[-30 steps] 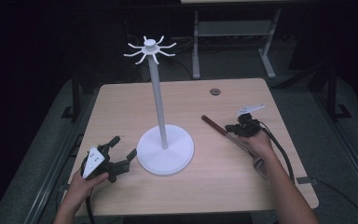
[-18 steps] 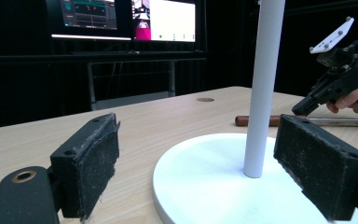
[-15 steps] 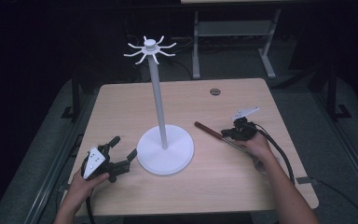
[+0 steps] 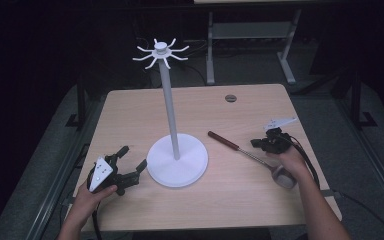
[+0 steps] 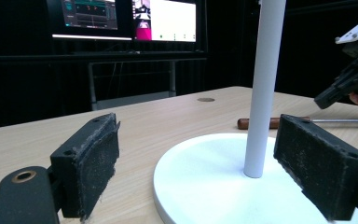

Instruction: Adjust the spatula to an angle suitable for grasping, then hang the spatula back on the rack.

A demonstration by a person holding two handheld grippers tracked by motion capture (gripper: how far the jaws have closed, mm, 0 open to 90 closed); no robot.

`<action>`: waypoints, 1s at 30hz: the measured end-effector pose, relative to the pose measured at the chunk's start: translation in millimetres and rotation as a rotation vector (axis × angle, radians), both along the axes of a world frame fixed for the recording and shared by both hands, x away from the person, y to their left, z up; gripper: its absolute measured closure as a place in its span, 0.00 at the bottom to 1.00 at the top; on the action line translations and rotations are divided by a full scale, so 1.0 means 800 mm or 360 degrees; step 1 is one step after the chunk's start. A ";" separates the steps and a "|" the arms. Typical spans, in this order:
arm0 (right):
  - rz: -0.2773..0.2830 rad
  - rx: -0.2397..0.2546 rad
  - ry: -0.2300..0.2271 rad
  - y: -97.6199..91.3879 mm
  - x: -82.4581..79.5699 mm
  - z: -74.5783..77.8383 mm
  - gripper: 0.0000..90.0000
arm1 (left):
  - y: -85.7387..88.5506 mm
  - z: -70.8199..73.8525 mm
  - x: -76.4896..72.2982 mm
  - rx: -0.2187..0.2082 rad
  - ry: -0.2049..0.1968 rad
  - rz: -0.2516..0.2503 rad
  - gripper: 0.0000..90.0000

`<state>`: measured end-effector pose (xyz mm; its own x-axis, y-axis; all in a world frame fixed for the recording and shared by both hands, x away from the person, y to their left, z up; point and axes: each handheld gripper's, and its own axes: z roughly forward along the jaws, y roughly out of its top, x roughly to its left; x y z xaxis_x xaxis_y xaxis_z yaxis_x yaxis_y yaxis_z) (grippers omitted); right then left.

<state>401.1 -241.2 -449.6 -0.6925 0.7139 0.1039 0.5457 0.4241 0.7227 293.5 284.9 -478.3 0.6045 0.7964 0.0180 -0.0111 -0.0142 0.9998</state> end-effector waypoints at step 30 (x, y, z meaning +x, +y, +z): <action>0.0262 -0.0266 0.0159 0.076 0.024 0.016 0.65 | 0.000 0.000 0.000 -0.0001 0.0002 0.0006 0.15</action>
